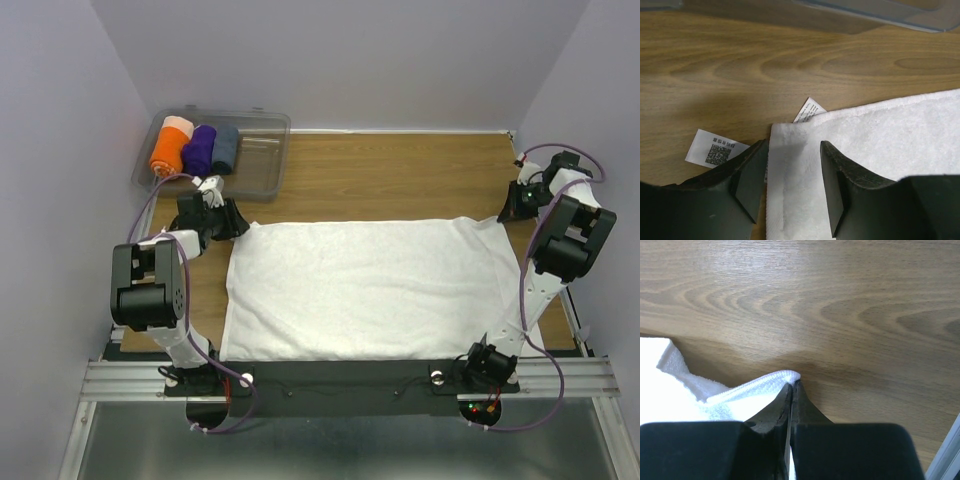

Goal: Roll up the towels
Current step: Flatten the towel

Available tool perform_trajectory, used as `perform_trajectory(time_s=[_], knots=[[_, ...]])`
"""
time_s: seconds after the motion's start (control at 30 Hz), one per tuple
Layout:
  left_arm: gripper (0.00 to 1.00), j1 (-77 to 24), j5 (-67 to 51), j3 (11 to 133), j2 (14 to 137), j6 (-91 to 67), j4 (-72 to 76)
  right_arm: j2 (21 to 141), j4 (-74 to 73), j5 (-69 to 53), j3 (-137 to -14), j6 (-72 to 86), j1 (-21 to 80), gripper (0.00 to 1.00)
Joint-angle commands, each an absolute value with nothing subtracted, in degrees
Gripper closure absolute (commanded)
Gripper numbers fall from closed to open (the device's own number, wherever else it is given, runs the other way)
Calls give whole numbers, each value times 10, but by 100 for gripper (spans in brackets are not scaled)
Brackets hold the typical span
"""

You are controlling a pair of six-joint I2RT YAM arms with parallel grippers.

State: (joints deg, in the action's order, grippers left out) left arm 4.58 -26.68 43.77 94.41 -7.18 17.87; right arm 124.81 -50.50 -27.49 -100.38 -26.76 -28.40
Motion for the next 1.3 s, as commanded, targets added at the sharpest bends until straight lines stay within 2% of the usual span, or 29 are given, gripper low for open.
perform_trajectory(time_s=[0.0,0.5,0.83,1.27], knots=[[43,47,-258,467,947,-82,194,1221,-510,-287,-1005,-276,-279,99],[48,45,-243,492,992,-90,150,1230,-516,-282,-1019,-279,-279,99],[41,44,-255,486,992,-77,141,1231,-517,-279,-1017,-283,-279,99],[59,37,-286,500,1012,-61,117,1232,-517,-275,-1016,-285,-279,100]])
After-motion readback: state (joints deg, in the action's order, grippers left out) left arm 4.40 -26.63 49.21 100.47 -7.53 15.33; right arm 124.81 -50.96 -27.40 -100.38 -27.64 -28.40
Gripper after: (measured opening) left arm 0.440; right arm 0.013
